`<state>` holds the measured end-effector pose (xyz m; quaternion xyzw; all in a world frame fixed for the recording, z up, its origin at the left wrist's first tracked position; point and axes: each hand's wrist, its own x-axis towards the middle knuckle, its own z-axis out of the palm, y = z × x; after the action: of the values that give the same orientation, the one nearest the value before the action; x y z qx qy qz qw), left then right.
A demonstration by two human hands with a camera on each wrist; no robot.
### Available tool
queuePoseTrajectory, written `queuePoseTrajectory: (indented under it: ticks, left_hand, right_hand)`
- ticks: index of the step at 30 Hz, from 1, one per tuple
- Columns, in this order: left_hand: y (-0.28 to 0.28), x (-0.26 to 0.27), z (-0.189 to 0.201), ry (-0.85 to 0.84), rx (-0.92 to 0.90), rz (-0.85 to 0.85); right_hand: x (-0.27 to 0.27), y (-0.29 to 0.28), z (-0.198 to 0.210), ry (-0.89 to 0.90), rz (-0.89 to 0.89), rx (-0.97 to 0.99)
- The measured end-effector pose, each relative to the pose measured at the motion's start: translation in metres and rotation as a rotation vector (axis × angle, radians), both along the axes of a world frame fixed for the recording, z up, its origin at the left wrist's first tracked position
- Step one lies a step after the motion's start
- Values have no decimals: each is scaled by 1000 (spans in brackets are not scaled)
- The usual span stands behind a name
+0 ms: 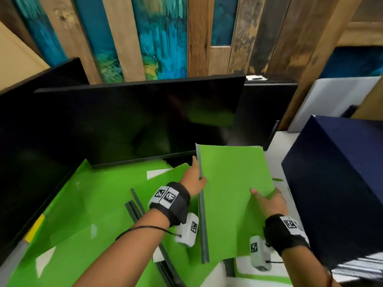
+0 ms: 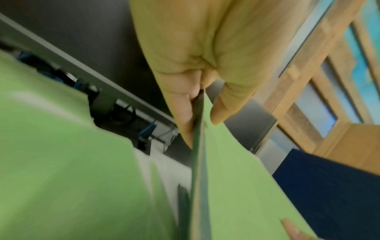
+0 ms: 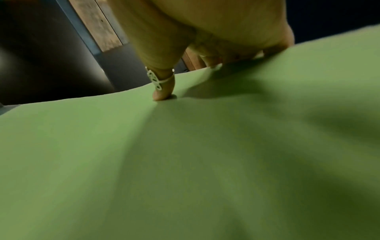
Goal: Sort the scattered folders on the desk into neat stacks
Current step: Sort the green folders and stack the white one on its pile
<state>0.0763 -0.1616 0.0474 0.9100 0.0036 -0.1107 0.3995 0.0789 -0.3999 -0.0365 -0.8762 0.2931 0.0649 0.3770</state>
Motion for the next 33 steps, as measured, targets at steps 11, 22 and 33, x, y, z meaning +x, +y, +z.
queuePoseTrajectory:
  ticks: [11,22,33]
  left_hand:
    - [-66,9,-97,346,-142,-64]
    - [-112,42,-115,361,-351,435]
    - [-115,62,-42,110,-524,400]
  right_hand:
    - [-25,-52,-44,219,-42,-220]
    - [-32,-64,-62,285,175,-303]
    - [5,-78,-15,-192,-3,261]
